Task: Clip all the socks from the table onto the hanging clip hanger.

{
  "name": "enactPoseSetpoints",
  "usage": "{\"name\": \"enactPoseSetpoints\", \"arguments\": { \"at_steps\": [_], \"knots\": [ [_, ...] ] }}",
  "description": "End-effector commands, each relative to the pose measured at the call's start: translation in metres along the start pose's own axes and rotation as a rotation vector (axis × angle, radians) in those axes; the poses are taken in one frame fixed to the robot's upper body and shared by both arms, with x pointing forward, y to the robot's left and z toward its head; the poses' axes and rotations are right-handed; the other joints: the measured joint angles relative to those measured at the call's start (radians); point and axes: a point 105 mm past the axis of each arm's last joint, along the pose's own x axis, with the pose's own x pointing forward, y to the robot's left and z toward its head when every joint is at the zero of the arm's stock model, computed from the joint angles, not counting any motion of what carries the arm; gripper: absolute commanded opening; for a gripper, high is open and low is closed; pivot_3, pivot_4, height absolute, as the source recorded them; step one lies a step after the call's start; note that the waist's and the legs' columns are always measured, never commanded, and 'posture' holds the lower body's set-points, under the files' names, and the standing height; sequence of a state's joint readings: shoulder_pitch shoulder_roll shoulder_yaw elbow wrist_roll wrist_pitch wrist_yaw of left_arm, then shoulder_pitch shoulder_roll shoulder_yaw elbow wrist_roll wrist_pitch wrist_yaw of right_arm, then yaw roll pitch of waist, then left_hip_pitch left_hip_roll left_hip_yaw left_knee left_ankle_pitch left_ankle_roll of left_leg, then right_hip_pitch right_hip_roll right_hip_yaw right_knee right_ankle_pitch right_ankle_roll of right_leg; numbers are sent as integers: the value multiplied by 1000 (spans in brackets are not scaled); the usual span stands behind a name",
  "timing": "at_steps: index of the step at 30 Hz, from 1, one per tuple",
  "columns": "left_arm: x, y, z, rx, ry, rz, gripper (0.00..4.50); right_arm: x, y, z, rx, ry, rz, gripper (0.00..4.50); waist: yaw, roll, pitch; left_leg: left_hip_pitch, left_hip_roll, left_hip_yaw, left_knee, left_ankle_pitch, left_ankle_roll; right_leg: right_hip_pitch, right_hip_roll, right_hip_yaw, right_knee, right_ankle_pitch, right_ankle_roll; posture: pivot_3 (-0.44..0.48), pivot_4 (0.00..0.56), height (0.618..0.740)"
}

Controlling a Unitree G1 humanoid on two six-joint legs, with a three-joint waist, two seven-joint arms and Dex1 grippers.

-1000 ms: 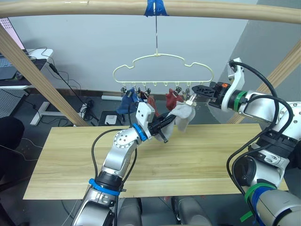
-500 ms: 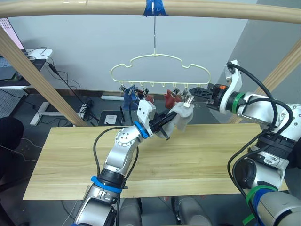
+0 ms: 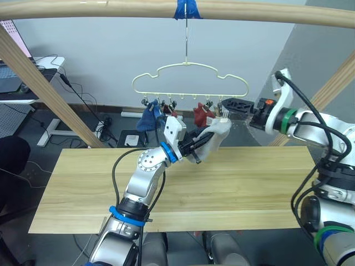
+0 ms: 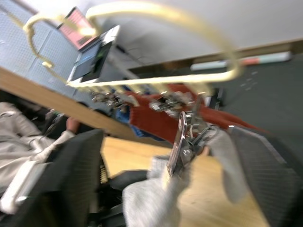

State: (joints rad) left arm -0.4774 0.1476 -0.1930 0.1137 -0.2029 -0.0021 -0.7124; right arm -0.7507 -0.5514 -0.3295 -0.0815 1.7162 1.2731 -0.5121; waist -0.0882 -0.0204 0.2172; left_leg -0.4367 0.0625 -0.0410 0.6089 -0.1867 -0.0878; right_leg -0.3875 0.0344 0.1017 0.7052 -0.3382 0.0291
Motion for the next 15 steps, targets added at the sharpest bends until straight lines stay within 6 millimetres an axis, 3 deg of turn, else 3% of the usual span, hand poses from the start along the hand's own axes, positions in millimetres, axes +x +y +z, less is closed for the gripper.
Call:
{"name": "enactPoseSetpoints", "arguments": {
  "at_steps": [1,8,12,15],
  "knots": [
    [7,-3,-3,27,34,-31,2336,-16,7,10,-96,-66,6,4500,1,0,0,0,0,0,0,0,0,0,0,0,0,0,0,-118,184,740],
    [-5,-4,-18,1,107,-57,4472,-30,-12,-3,-203,-85,-83,4500,-2,0,0,0,0,0,0,0,0,0,0,0,-1,0,0,-127,181,740],
    [-23,1,-20,-45,139,-51,4472,-35,-24,-24,-332,-39,-124,4500,-2,1,0,0,0,0,0,0,0,0,0,0,-1,-1,2,-115,181,740],
    [-57,9,-29,-170,222,-14,4472,-39,-37,-46,-495,26,-163,4500,-1,1,0,0,1,0,0,0,0,0,0,-1,-1,-2,3,-95,182,740]
  ]
}}
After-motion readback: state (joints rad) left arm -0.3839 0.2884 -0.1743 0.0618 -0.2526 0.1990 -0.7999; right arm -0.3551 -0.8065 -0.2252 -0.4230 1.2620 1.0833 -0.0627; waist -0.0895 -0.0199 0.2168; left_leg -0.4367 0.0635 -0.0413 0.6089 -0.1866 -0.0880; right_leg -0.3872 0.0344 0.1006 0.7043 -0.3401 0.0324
